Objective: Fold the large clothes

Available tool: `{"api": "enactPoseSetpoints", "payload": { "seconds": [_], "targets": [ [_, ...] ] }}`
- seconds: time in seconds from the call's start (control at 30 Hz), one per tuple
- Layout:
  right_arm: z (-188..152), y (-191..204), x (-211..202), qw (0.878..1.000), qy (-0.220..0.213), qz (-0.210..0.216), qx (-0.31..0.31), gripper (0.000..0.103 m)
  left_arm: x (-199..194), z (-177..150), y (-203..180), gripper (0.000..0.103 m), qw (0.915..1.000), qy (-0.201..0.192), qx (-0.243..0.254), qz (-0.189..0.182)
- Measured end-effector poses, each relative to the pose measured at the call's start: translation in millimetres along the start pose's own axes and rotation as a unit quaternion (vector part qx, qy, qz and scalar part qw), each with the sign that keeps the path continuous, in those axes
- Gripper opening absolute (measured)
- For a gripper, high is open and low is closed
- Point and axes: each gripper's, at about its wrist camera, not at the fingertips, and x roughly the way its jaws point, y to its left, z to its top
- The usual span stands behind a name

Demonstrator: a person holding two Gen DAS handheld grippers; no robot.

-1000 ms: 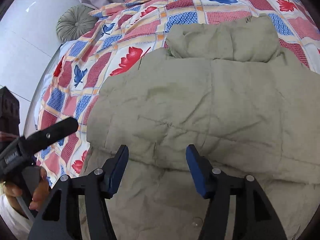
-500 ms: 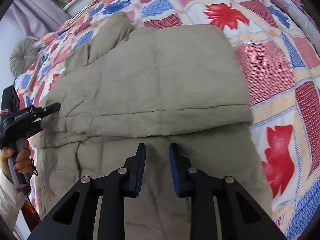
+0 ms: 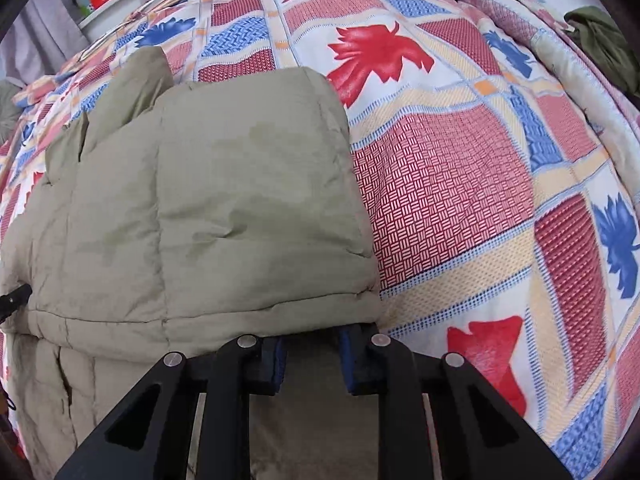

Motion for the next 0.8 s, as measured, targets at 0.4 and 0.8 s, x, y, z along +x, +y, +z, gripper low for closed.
{"api": "enactPoseSetpoints", "payload": {
  "seconds": [0.4, 0.8],
  "targets": [
    [-25.4, -20.7, -53.6, 0.997, 0.036, 0.066, 0.012, 0.026, -66.8, 5.8, 9.7, 0.012, 0.9975, -0.042, 0.022, 0.052],
    [54.7, -27.3, -33.3, 0.989, -0.027, 0.122, 0.083, 0.026, 0.4, 14.2, -40.1, 0.012, 0.9955, -0.023, 0.033, 0.085]
  ]
}}
